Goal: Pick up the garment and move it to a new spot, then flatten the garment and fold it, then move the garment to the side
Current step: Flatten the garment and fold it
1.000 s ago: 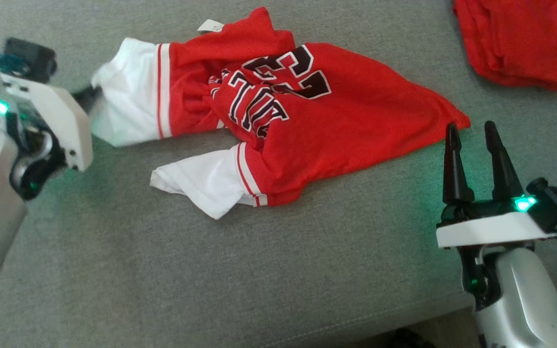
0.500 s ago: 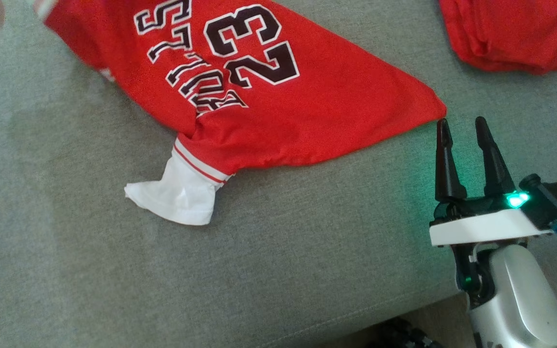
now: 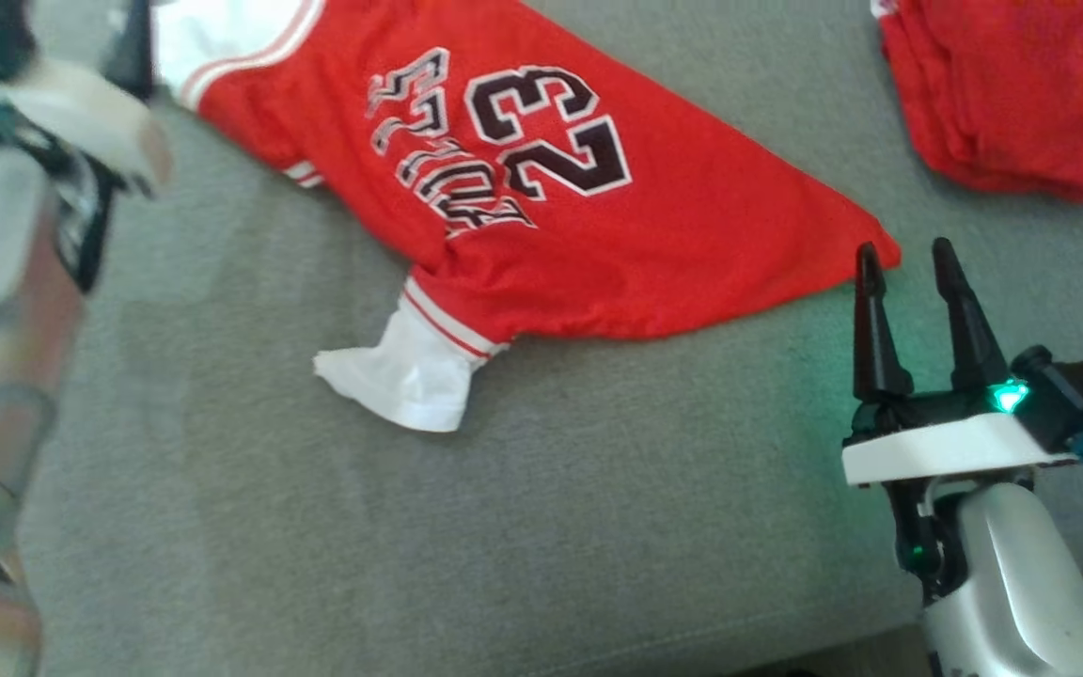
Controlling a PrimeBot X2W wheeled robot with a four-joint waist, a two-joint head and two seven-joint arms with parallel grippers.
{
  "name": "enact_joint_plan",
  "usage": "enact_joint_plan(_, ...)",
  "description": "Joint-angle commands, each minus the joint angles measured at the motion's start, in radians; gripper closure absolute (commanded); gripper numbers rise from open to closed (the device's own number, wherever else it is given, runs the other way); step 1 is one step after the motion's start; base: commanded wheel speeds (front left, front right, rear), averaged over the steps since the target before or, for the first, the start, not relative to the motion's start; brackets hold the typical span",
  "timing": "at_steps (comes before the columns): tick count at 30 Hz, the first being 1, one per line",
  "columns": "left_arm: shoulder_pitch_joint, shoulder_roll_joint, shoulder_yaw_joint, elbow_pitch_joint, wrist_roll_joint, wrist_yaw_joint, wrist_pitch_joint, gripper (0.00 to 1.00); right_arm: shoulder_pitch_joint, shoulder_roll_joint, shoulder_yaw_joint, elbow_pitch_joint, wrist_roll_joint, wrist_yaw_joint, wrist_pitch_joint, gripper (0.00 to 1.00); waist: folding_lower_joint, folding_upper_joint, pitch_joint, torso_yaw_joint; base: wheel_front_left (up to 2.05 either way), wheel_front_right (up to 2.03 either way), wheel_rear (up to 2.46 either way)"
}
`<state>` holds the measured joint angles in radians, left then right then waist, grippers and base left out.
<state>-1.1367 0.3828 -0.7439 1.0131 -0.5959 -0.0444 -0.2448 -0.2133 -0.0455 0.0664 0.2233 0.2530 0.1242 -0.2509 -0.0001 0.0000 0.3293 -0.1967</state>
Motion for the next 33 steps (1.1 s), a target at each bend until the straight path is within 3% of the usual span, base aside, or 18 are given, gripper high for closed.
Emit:
enact_joint_plan(1,0.007,0.025,0.029,-0.040,-0.007,0.000,-0.013,0.00,0.004,-0.005,0.007,-0.023,-0.015,0.007,-0.011,0.00,0.0001,0.0000,-0.060,0.057,0.00,0.00,0.00)
enact_joint_plan(4,0.066,0.018,0.037,-0.078,-0.007,0.010,-0.016,0.00,0.011,-0.005,0.000,-0.016,-0.025,0.007,-0.011,0.00,0.0001,0.0000,-0.090,0.076,0.00,0.00,0.00)
enact_joint_plan(15,0.547,-0.029,0.177,-0.502,0.010,0.149,-0.017,0.00,0.068,-0.005,-0.071,0.002,-0.055,0.007,-0.011,0.00,0.0001,0.0000,-0.181,0.211,0.00,0.00,0.00)
enact_joint_plan(21,0.735,-0.052,0.194,-0.641,0.072,0.212,-0.017,0.00,0.062,-0.005,-0.084,0.010,-0.062,0.007,-0.011,0.00,0.0001,0.0000,-0.186,0.249,0.00,0.00,0.00)
enact_joint_plan(26,0.780,-0.058,0.176,-0.669,0.095,0.207,-0.017,0.00,0.056,-0.005,-0.070,0.010,-0.057,0.007,-0.011,0.00,0.0001,0.0000,-0.178,0.251,0.00,0.00,0.00)
enact_joint_plan(33,0.727,-0.043,0.087,-0.637,0.148,0.147,0.055,0.00,0.048,-0.005,-0.057,0.009,-0.053,0.007,-0.011,0.00,0.0001,0.0000,-0.144,0.214,0.00,0.00,0.00)
